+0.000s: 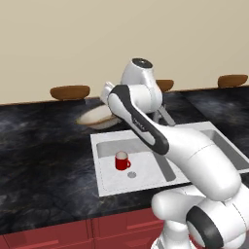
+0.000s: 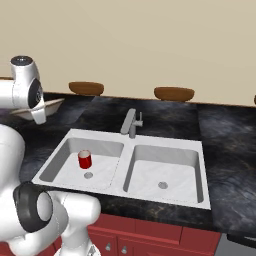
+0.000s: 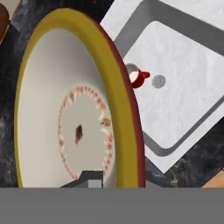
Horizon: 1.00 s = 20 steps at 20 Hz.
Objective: Pick the mug and place it in the sink. Pick the bowl and place it in the open cabinet and then close the cabinet.
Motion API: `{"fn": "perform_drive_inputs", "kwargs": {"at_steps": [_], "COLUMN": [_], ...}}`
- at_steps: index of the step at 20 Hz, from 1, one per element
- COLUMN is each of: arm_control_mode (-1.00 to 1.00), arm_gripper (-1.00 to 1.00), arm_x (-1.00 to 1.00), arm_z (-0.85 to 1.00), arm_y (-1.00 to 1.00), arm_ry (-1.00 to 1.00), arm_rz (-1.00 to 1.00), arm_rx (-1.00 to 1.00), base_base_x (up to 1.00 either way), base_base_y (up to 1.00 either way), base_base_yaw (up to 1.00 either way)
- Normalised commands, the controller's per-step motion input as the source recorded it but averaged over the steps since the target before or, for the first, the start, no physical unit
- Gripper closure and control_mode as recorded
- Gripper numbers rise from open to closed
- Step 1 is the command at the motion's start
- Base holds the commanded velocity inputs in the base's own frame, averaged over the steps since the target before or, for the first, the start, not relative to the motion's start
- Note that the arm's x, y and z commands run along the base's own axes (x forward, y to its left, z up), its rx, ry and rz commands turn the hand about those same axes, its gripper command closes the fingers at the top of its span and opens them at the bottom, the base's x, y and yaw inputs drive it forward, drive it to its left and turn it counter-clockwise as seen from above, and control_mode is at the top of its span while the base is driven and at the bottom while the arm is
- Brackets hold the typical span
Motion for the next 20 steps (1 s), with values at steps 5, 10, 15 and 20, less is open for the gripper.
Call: {"fn": "perform_drive_inputs", "kwargs": {"at_steps": [5, 10, 15, 20], "arm_control_mode": [-1.0, -1.0, -1.0, -1.0], "arm_gripper": [1.0, 1.0, 1.0, 1.0], "arm_x": [-0.33, -0.58, -0.31, -0.11], "arm_z": [0.33, 0.24, 0.19, 0.19], "arm_y": [-0.41, -0.24, -0.34, -0.25], "arm_ry": [-0.06, -0.1, -0.05, -0.03], "arm_rz": [-0.31, -0.42, -0.28, -0.02], "arm_rx": [0.0, 0.06, 0.14, 0.12], "base_base_x": [0.0, 0.0, 0.0, 0.0], "base_base_y": [0.0, 0.0, 0.0, 0.0], "base_base_yaw": [0.0, 0.0, 0.0, 0.0]}}
